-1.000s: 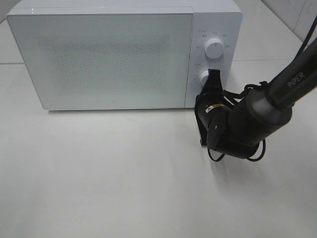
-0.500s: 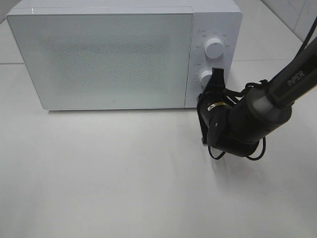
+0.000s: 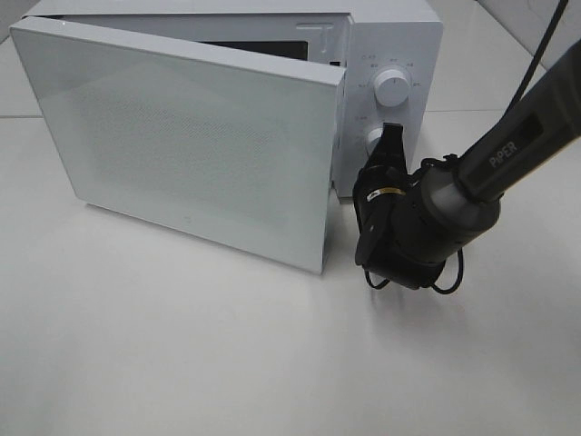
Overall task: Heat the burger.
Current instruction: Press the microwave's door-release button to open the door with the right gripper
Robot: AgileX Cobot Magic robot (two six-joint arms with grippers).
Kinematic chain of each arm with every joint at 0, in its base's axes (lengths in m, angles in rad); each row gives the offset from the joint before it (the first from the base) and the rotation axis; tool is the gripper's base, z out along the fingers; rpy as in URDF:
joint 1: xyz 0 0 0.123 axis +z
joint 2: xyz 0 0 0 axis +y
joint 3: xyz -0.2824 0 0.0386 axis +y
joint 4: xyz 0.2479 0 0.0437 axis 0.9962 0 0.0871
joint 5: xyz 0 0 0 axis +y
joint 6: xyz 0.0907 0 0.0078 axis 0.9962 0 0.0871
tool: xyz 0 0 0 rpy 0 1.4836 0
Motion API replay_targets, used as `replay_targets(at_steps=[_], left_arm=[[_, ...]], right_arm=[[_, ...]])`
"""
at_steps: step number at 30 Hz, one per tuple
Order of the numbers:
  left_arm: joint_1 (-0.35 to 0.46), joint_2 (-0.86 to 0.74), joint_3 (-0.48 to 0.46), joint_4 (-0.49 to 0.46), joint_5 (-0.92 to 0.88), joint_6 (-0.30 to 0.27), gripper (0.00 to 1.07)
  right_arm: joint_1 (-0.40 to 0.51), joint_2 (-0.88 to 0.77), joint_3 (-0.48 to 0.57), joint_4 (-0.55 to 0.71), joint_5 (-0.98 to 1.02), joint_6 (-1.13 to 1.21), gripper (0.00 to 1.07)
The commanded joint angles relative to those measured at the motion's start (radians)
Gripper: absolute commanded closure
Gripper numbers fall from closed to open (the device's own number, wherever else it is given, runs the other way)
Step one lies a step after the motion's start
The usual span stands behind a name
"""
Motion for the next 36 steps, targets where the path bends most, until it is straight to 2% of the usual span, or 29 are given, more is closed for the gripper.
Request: replay_targets(at_steps=[1,17,30,32,36], left_arm=[[0.003,-0.006,0.003,-0.002,-0.012,-0.006,0.06],[0.003,-0.006,0.003,-0.002,-0.012,-0.006,0.06],[0.003,-0.006,0.003,-0.002,-0.012,-0.006,0.06],[0.003,-0.006,0.003,-0.002,-0.012,-0.006,0.06],[0.003,-0.006,0.003,-0.002,-0.012,-0.006,0.06]], right_arm=[[-0.036,0.013,-0.087,-0.147,-0.153,0.003,1.07],[-0.035,-0.019,-0.063,-0.152,-0.113,-0.003,1.07],[-0.032,-0.11,0.054,-0.179,0.029,0.012,1.07],[-0.032,-0.145,0.109,-0.203,0.067,0.012,1.07],[-0.032,-0.171,0.14,-0.226,0.141,0.011,1.07]])
